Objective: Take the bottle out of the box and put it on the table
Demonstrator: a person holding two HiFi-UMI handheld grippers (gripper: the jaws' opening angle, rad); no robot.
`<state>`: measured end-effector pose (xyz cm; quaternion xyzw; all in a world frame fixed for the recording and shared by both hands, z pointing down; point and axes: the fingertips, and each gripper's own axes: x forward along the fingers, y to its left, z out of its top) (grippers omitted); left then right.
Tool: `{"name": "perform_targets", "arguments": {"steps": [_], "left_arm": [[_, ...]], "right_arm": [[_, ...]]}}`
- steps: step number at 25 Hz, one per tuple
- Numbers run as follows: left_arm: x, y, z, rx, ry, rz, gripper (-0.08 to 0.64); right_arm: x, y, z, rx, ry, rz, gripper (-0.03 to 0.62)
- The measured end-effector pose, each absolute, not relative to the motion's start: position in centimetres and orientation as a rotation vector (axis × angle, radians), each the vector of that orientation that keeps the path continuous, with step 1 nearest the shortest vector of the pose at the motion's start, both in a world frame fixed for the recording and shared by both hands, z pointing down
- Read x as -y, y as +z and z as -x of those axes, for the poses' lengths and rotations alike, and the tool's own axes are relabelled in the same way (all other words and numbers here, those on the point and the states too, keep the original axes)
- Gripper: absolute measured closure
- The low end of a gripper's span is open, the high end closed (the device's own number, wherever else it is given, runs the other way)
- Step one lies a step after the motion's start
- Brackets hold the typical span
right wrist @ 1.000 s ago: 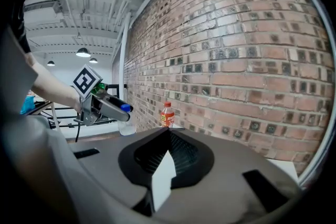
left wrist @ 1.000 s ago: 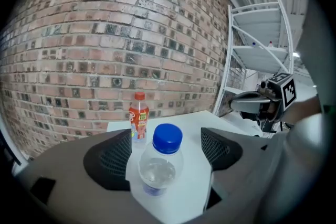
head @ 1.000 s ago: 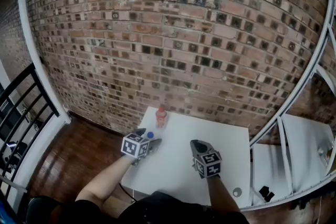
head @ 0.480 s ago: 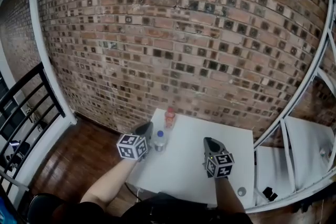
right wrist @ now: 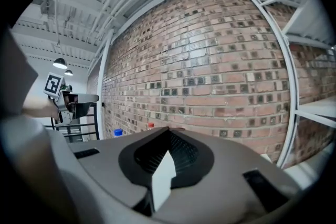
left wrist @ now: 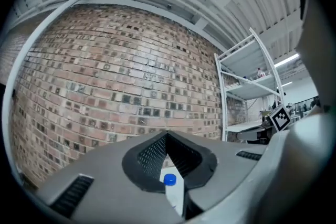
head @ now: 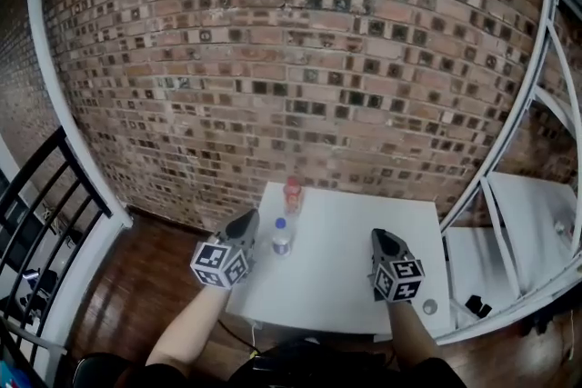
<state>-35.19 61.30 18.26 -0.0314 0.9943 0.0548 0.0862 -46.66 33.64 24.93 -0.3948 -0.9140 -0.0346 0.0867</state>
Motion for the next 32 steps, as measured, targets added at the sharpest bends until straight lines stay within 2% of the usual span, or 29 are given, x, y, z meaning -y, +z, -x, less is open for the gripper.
{"name": "perform_targets", "arguments": {"steps": [6,14,21,32], "left_arm": [[-59.4,18.8,33.7,-2.934,0.196,0.227,0.558],[-53.9,19.3,34.7,-2.938,0.125,0.402,0.558],[-48.5,18.7,33.3,-2.920,0.109,0.486,0.558],[-36.6,20.2,29.1,-2.916,0.177,0.580,0.558]], "right_arm": [[-30.7,25.4,43.5,2.724,-0.044,1.123,0.589],[-26.5,24.7,40.3,2.739,-0.160,1.080,0.589],[-17.9,23.6,39.2,2.793,-0.124,0.992,0.589],[-3.0,24.2,33.1,2.826,0.073,0.913,0.590]]}}
